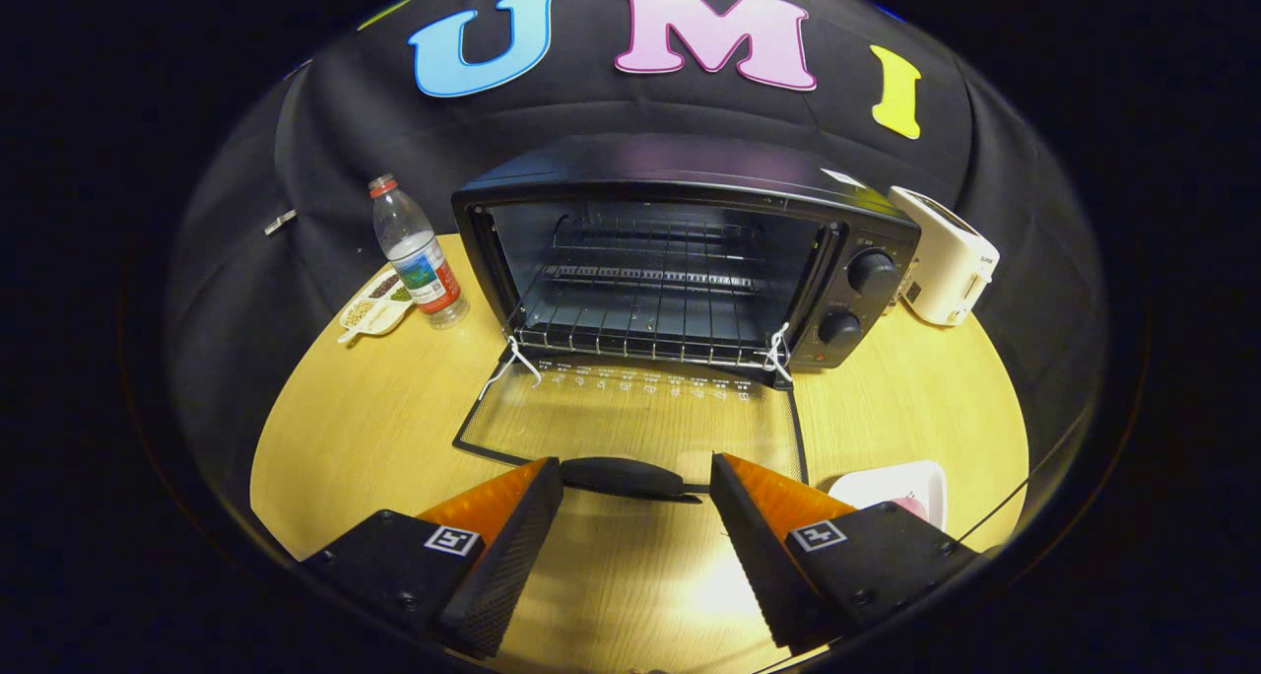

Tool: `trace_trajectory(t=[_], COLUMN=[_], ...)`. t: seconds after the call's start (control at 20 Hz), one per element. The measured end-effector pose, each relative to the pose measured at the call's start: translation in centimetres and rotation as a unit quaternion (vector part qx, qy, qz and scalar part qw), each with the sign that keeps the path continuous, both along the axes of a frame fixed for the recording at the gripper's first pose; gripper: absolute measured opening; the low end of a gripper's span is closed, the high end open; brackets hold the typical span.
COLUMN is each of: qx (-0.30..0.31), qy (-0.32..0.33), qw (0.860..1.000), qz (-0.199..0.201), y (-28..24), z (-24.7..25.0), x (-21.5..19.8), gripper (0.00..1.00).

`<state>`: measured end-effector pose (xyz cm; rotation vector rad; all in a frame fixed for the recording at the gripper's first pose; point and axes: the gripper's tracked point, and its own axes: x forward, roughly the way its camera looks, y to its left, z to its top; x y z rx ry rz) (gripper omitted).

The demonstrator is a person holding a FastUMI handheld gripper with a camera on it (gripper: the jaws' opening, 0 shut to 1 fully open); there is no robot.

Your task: Open the toaster oven, put the food inside, and close the toaster oven door.

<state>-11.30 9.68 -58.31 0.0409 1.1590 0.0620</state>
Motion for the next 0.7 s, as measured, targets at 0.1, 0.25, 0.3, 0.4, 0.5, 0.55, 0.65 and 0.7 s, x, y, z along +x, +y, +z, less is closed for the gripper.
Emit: trace_trajectory(t=[0.1, 0.25, 0.3, 0.4, 0.5, 0.55, 0.65, 0.7], qx=[0.014, 0.055, 0.058, 0.055, 0.041, 0.033, 0.017, 0.009], qy=[0.001, 0.005, 0.002, -0.005, -0.011, -0.009, -0.004, 0.001], qw=[1.0, 0.998, 0.998, 0.998, 0.999, 0.999, 1.0, 1.0], qz=[-0.006, 0.009, 0.011, 0.014, 0.012, 0.01, -0.001, -0.008], y=[-0.4, -1.0, -2.2, -4.9, -8.7, -10.8, -15.2, -17.5], z=[0.5, 1.5, 1.9, 3.2, 4.3, 4.7, 5.0, 5.0], x=[0.2, 0.5, 0.6, 0.5, 0.2, -0.1, -0.9, -1.4], gripper=[0.98, 0.98, 0.98, 0.98, 0.98, 0.98, 0.98, 0.98])
